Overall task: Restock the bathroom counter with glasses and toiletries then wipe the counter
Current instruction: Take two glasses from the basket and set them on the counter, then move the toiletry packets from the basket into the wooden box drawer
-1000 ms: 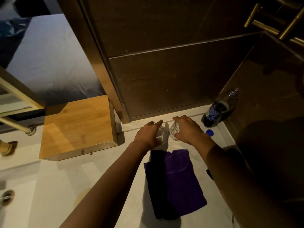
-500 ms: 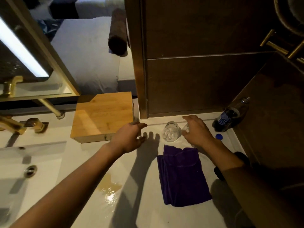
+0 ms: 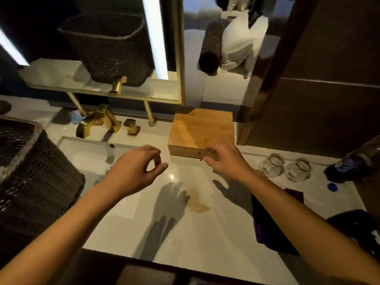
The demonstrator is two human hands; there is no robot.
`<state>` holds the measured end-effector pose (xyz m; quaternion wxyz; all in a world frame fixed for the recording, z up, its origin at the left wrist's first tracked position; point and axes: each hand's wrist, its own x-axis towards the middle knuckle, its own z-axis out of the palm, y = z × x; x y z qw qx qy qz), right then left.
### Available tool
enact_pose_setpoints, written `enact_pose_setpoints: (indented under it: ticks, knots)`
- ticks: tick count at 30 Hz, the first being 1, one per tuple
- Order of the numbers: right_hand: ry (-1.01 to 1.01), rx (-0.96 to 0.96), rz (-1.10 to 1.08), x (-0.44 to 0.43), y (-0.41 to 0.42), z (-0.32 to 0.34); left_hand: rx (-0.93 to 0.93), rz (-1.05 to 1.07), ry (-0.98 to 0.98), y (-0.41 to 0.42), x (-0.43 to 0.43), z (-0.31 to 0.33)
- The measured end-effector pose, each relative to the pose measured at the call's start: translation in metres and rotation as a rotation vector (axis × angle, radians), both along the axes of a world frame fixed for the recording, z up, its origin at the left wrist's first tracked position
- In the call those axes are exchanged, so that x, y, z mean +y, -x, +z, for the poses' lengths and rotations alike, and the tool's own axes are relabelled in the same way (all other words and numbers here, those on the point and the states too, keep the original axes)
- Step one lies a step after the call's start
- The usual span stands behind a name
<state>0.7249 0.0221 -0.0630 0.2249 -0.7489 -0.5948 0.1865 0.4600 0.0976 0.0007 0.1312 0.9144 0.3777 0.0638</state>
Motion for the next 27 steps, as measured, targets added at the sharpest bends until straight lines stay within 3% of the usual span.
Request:
enact_pose_setpoints:
  ticks: [5,10,16,19,27]
  knots:
    - [-0.084,0.034,0.262,0.045,0.13,0.035,-0.065,0.124,-0.087,0.128,-0.008,0.028]
    - [-0.249,-0.054,0.52,0.074,0.251,0.065,-0.107,0.287,-0.18,0.245,-0.021,0.047]
    - [-0.396,-0.055,0.669,0.094,0.374,0.074,0.001,0.54,-0.167,0.376,-0.041,0.038]
    - [-0.409,-0.15,0.724,0.1,0.411,0.066,0.113,0.639,-0.09,0.42,-0.041,0.021]
    - [-0.592,-0.176,0.689,0.12,0.43,0.034,-0.072,0.652,-0.271,0.48,-0.023,-0.01]
